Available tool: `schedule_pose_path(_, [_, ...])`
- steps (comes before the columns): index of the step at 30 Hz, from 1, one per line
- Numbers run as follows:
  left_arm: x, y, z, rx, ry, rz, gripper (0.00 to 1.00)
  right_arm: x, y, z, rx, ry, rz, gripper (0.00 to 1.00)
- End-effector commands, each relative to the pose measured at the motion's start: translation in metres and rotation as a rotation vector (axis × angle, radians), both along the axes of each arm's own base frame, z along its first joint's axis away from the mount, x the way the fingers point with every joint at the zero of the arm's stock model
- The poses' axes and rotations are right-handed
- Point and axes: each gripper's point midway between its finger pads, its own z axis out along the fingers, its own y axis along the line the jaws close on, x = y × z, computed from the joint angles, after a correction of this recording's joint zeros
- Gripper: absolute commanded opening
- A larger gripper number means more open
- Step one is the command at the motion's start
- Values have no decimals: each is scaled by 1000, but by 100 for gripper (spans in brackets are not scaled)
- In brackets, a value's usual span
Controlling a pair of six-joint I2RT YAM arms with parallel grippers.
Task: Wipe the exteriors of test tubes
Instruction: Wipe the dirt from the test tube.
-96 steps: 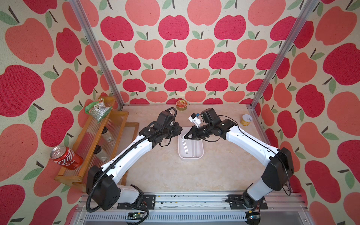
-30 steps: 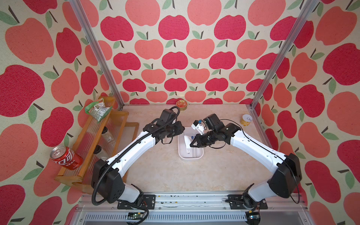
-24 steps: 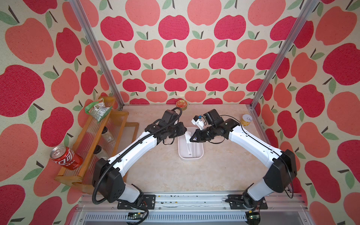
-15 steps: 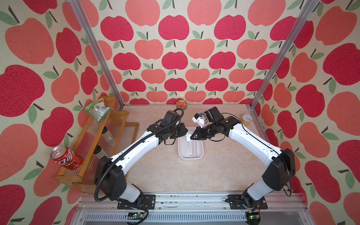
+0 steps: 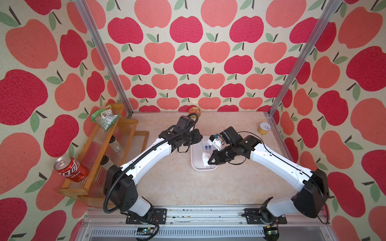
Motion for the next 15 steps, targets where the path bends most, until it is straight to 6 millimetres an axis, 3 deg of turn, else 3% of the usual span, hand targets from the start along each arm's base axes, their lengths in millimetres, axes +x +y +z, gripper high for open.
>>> schedule_pose_path(1, [5,-4,5,-2,-15,-15,12,-4,-11,-4,-42,-8,-30,0])
schedule_pose_path(7, [1,-9,5,-17,-5,-26,12,11,-6,4,-38,-40,-45,0])
schedule_pose_path(15, [-6,-10,5,-22,-2,-31,12,57,6,16,-29,-73,-89,0])
